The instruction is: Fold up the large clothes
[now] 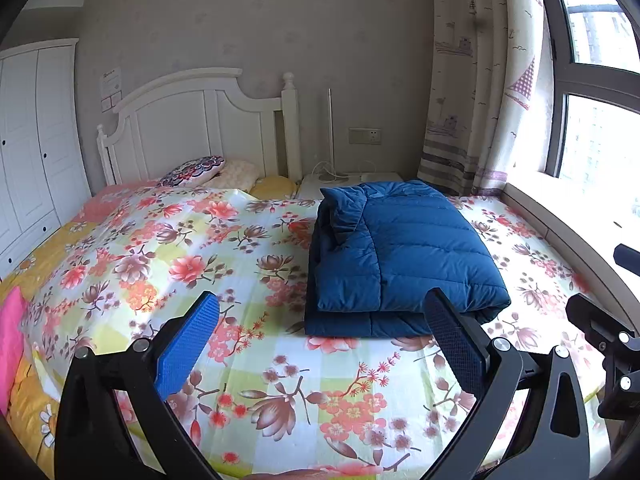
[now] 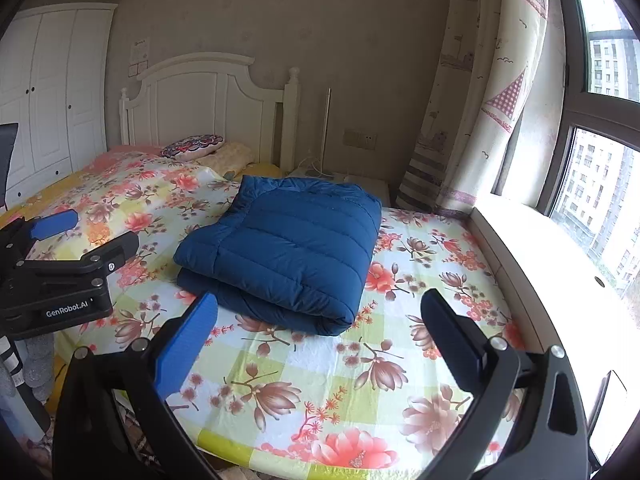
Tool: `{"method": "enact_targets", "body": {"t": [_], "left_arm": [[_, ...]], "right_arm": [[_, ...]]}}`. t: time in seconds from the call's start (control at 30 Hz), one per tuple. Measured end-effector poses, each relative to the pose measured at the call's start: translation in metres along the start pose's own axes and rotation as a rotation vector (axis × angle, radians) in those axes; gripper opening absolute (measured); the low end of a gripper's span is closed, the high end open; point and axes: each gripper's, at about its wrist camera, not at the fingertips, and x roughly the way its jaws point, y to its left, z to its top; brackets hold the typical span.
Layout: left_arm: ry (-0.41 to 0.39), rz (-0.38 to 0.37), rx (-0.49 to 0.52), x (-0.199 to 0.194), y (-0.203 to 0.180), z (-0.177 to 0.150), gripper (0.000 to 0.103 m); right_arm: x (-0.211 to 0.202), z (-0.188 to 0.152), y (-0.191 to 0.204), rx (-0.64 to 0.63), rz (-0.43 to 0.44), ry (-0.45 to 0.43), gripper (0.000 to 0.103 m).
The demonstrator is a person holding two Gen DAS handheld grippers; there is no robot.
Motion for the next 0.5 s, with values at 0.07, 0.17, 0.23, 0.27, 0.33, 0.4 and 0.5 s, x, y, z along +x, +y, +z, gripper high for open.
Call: {"method": "enact_targets", "body": {"t": [0.07,0.17,0.23,0.27,0.33,0.4,0.5], "left_arm": [[0.001,-0.001,-0.001,-0.0002,0.0002,-0.0001,0.098],[0.002,0.002,-0.003,-0.0007,-0.0004,-0.0004,0.098],[0.003,0.003,-0.002,-0.0006,-0.0009,-0.0006,0.098],[0.004,0.003,-0.002,-0.0008,-0.0010,-0.0007,0.098],[0.003,0.003,-0.002,-0.0006,-0.0013,-0.0004,0.098],[0.004,0.003,-0.002,-0.0007,-0.0019,-0.0008,0.098],[0.007,0.001,-0.001,-0.0005,-0.0024,-0.0017,0.098]], "right_arm": [[0.0003,-0.0002,0.0006,0.001,0.000,0.000,0.101],[0.0006,-0.0001,0.0008,-0.001,0.001,0.001,0.101],[0.0005,0.0000,0.0014,0.001,-0.001,0.001,0.101],[0.0004,-0.0002,0.0006,-0.001,0.001,0.000,0.101],[0.0007,-0.0003,0.0004,-0.002,0.001,0.001,0.101],[0.0003,-0.0001,0.0006,-0.001,0.002,0.000,0.101],[0.0005,-0.0001,0.0012,0.000,0.000,0.000,0.101]]}}
